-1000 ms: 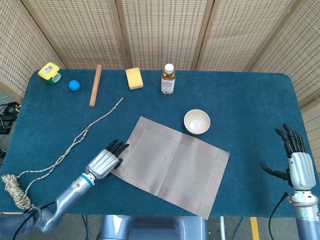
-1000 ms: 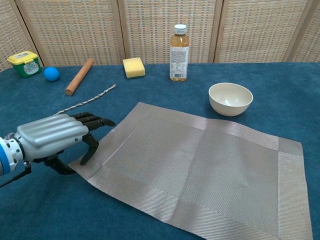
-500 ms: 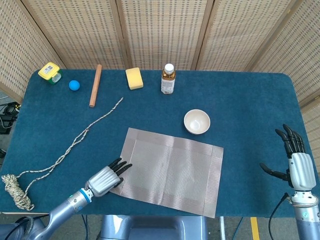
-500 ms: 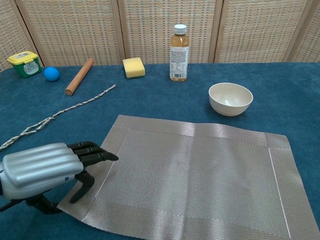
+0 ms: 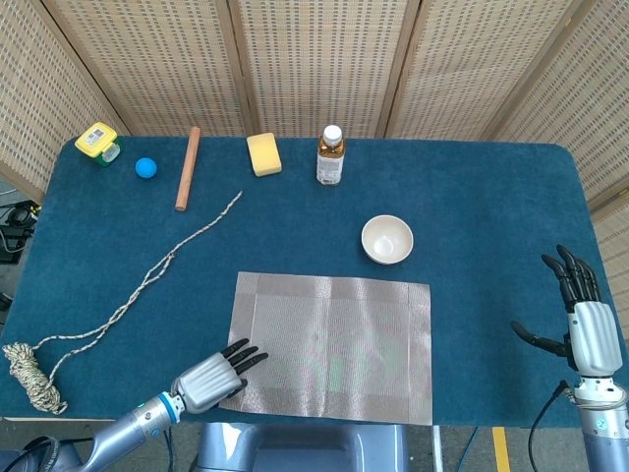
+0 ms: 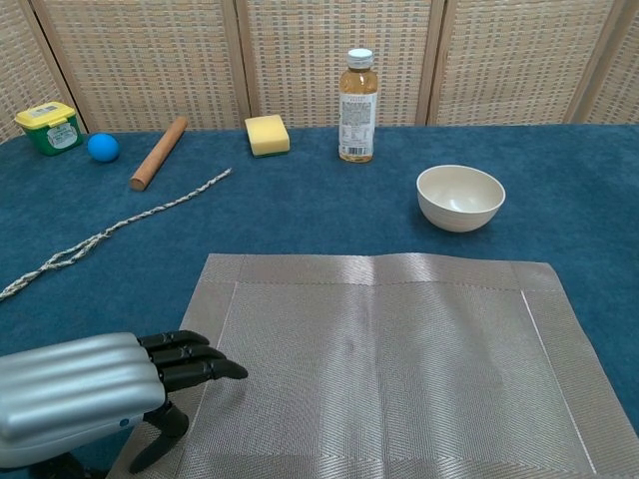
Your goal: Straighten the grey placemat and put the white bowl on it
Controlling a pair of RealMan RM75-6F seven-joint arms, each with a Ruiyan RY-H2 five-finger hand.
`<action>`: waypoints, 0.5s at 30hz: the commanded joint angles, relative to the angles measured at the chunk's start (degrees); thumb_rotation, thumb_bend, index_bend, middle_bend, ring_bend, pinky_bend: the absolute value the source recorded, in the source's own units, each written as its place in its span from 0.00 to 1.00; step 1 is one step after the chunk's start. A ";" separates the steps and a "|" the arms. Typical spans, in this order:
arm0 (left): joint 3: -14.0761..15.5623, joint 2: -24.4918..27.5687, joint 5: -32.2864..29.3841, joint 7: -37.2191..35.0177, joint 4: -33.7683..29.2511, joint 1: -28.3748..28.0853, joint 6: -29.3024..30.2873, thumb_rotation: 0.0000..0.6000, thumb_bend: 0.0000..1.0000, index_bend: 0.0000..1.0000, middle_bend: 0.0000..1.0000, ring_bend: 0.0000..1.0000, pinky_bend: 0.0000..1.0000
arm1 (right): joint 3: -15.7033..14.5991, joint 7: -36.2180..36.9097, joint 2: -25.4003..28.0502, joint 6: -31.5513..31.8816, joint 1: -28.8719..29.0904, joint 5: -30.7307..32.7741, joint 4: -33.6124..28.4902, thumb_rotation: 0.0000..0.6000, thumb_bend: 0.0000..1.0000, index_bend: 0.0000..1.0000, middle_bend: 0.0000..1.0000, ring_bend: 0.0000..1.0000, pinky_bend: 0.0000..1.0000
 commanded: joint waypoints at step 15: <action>0.41 0.59 1.93 -1.96 -2.49 -0.30 -0.93 1.00 0.45 0.64 0.00 0.00 0.00 | 0.01 0.07 0.11 -0.02 0.00 0.01 -0.07 1.00 0.28 0.14 0.00 0.00 0.00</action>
